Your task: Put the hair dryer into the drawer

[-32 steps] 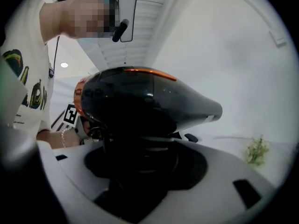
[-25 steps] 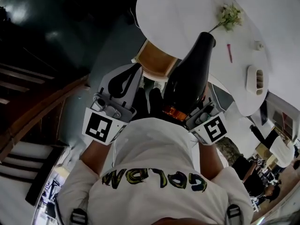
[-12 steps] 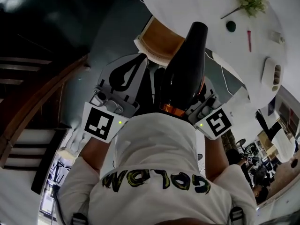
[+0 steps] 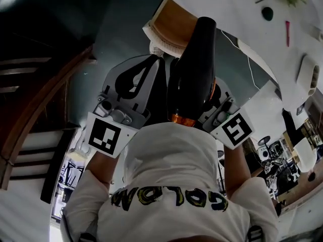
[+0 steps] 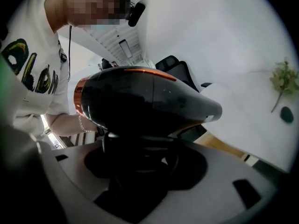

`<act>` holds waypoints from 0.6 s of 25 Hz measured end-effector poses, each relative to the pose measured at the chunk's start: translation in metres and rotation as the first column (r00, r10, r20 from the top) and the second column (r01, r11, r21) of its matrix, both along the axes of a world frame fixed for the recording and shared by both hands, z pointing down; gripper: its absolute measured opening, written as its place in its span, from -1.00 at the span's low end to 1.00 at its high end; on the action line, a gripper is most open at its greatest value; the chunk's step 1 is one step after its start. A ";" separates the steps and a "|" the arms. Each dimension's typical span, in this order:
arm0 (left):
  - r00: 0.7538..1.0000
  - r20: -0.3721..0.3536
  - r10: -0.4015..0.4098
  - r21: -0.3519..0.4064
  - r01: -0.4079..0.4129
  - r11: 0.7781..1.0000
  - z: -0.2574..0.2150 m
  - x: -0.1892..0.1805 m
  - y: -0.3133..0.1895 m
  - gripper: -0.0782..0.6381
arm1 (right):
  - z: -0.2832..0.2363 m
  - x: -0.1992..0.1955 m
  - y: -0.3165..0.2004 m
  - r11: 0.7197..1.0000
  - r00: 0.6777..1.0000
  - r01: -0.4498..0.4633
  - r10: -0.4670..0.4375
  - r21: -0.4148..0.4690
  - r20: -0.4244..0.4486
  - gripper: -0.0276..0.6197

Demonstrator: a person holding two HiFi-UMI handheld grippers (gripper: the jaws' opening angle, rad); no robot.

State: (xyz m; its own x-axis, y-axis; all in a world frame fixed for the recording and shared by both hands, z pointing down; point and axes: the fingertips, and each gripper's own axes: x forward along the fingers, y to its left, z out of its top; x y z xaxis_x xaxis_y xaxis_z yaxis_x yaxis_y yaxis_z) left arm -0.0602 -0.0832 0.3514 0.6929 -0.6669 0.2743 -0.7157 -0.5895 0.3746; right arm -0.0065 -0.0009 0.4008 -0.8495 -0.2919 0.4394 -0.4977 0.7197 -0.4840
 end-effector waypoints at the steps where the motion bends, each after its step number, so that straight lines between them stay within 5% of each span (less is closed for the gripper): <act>1: 1.000 0.003 0.004 -0.005 -0.004 1.000 0.005 0.000 0.002 -0.75 | 0.004 -0.002 0.003 1.000 1.000 0.012 -0.012 -0.008 0.003 -0.06; 15: 0.995 0.061 0.074 -0.057 -0.071 0.996 0.069 0.006 0.014 -0.75 | 0.073 -0.014 0.020 0.980 0.989 0.144 -0.146 -0.135 -0.005 -0.06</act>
State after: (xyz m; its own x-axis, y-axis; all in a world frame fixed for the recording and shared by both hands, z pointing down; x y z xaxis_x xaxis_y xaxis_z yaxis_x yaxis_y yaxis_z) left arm -0.0543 -0.0693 0.4199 0.7189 -0.5984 0.3537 -0.6951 -0.6207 0.3629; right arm -0.0206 0.0189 0.4739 -0.8715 -0.1041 0.4792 -0.4009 0.7139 -0.5741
